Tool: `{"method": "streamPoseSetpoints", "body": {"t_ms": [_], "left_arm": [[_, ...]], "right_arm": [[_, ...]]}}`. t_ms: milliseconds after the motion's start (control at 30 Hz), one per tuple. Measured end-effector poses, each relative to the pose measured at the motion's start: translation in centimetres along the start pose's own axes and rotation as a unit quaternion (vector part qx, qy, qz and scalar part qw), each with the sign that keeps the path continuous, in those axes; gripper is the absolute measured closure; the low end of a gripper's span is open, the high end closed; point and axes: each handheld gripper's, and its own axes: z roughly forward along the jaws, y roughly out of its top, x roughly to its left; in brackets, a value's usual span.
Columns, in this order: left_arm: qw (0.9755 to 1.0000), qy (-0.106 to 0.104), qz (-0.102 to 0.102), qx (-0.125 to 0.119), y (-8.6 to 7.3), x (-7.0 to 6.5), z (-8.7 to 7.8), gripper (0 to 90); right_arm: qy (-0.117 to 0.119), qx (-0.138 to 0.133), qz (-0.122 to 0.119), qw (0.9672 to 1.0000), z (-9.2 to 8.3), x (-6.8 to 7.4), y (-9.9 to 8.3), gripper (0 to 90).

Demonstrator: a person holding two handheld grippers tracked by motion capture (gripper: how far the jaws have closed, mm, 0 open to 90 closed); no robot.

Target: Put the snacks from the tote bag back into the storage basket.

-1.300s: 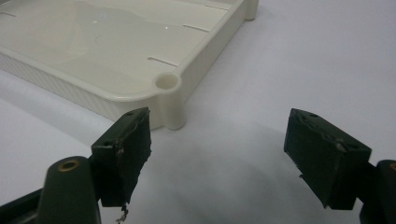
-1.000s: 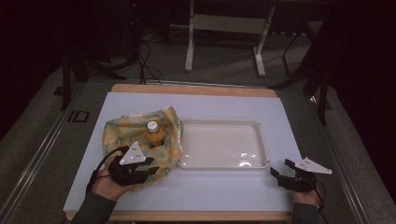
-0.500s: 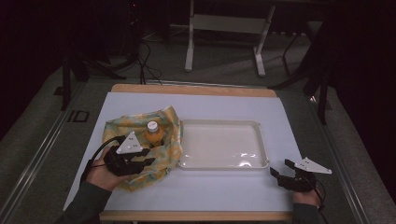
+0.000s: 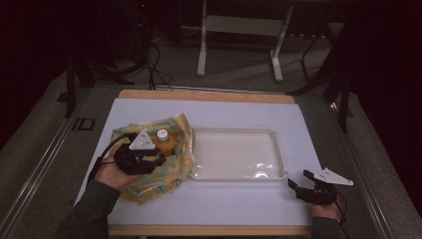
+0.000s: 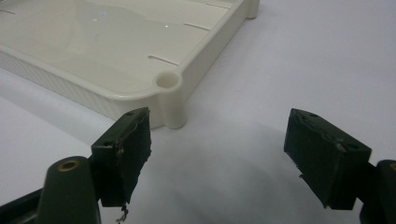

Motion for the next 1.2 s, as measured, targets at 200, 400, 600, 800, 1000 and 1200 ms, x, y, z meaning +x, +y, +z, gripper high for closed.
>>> {"method": "streamPoseSetpoints", "body": {"t_ms": [200,400,600,800,1000,1200], "left_arm": [[0.9999,0.004,-0.011,-0.004,0.5,1.1,-0.2,59.9],[0.9996,0.012,-0.024,-0.006,0.9,2.4,-0.4,59.3],[0.9994,0.022,-0.027,-0.004,1.4,3.3,-0.1,56.3],[0.9994,0.012,-0.033,-0.005,1.7,3.9,0.7,51.0],[0.9995,0.004,-0.032,0.005,2.2,4.4,1.5,48.6],[0.9996,-0.006,-0.026,0.011,3.0,4.6,1.8,52.5]], "right_arm": [[0.000,0.000,0.001,1.0000,0.0,0.0,0.0,22.4],[0.001,-0.001,0.000,1.0000,0.0,0.0,0.0,22.4],[0.001,-0.001,-0.002,1.0000,0.0,0.0,0.0,22.4],[0.001,0.000,-0.002,1.0000,0.0,0.0,0.0,22.4],[0.000,0.002,-0.001,1.0000,0.0,0.0,0.0,22.4],[0.001,0.002,-0.001,1.0000,0.0,0.0,0.0,22.4]]}}
